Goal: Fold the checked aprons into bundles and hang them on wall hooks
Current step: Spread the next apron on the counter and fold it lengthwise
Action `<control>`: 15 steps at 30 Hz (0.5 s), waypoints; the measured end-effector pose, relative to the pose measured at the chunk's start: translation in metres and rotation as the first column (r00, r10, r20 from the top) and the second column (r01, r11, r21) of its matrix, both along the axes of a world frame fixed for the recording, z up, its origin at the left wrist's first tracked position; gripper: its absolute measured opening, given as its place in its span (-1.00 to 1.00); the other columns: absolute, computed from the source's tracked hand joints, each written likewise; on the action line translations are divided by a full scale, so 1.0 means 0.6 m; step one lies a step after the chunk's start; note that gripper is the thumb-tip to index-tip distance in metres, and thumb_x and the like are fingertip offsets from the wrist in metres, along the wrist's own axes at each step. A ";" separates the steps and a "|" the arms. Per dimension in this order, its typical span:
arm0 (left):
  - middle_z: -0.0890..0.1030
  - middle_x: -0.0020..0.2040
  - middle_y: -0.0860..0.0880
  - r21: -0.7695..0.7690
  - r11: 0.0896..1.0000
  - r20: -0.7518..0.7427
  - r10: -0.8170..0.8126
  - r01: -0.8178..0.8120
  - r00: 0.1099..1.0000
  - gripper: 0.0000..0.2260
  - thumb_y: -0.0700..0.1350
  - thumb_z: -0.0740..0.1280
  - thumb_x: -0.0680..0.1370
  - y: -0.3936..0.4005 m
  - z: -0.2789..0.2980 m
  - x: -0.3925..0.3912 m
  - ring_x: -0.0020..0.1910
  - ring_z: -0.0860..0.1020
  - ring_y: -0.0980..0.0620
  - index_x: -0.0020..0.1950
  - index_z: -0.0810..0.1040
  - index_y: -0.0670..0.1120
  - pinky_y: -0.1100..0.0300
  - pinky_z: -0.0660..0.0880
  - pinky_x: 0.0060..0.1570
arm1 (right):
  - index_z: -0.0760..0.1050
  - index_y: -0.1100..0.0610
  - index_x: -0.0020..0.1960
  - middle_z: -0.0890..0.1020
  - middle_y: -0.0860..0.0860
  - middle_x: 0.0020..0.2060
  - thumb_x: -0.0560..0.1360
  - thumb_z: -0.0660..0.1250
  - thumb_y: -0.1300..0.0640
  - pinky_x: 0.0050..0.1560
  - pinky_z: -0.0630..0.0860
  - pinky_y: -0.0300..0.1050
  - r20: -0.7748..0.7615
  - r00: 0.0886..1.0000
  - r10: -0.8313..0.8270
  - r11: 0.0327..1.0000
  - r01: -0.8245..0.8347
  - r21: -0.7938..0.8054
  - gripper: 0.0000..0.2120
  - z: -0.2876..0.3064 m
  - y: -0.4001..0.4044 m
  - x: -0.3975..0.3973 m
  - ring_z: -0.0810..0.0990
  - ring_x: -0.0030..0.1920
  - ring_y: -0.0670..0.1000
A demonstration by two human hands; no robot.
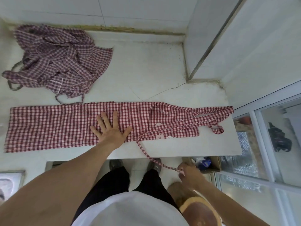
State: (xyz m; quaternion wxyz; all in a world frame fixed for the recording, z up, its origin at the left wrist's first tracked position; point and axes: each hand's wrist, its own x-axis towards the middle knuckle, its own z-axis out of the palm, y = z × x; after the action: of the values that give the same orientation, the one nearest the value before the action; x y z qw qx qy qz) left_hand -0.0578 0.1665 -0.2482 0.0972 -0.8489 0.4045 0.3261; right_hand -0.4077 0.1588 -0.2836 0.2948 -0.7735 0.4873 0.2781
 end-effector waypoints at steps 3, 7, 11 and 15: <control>-0.53 0.49 -0.18 0.005 1.000 -0.006 -0.003 0.003 1.000 -0.14 0.52 -0.16 0.46 0.000 0.001 0.000 0.47 -0.50 -0.23 0.49 -0.53 0.10 -0.37 -0.35 0.40 | 0.52 0.09 0.27 0.57 0.03 0.24 0.59 0.25 0.09 0.26 0.44 -0.11 -0.015 0.996 -0.083 0.996 0.083 0.031 -0.73 -0.010 -0.030 -0.022 0.52 0.25 0.06; -0.53 0.49 -0.19 0.023 1.000 0.001 -0.004 0.004 1.000 -0.14 0.52 -0.16 0.46 0.000 0.002 -0.005 0.47 -0.50 -0.24 0.49 -0.53 0.08 -0.38 -0.33 0.41 | 0.49 0.03 -0.21 0.56 -0.02 -0.15 0.61 0.22 0.04 0.14 0.47 -0.05 0.032 0.997 -0.066 0.969 0.056 0.240 -0.76 0.057 -0.062 0.029 0.59 0.07 0.10; -0.54 0.48 -0.22 0.026 1.000 -0.006 0.009 -0.009 1.000 -0.15 0.51 -0.17 0.48 0.001 0.002 -0.014 0.47 -0.49 -0.26 0.48 -0.56 0.06 -0.40 -0.31 0.41 | 0.58 0.17 -0.06 0.63 -0.02 -0.15 0.61 0.25 0.03 0.00 0.51 -0.18 0.407 0.908 -0.100 0.982 0.025 0.186 -0.75 0.143 -0.081 0.145 0.60 -0.09 -0.04; -0.51 0.49 -0.22 -0.028 0.999 -0.021 -0.035 0.035 0.999 -0.24 0.43 -0.16 0.55 0.015 0.004 -0.026 0.49 -0.47 -0.25 0.50 -0.52 0.09 -0.38 -0.30 0.41 | 0.58 0.09 0.05 0.61 -0.05 -0.04 0.56 0.32 0.17 0.06 0.49 -0.15 0.646 0.762 -0.050 0.975 0.178 -0.135 -0.90 0.124 -0.094 0.264 0.53 0.00 -0.04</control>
State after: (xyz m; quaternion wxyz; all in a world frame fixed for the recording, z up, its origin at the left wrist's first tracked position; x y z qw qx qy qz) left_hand -0.0736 0.1756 -0.2457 0.0866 -0.8394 0.4248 0.3278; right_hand -0.2494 0.1027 -0.2091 0.3849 -0.8149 0.4282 -0.0669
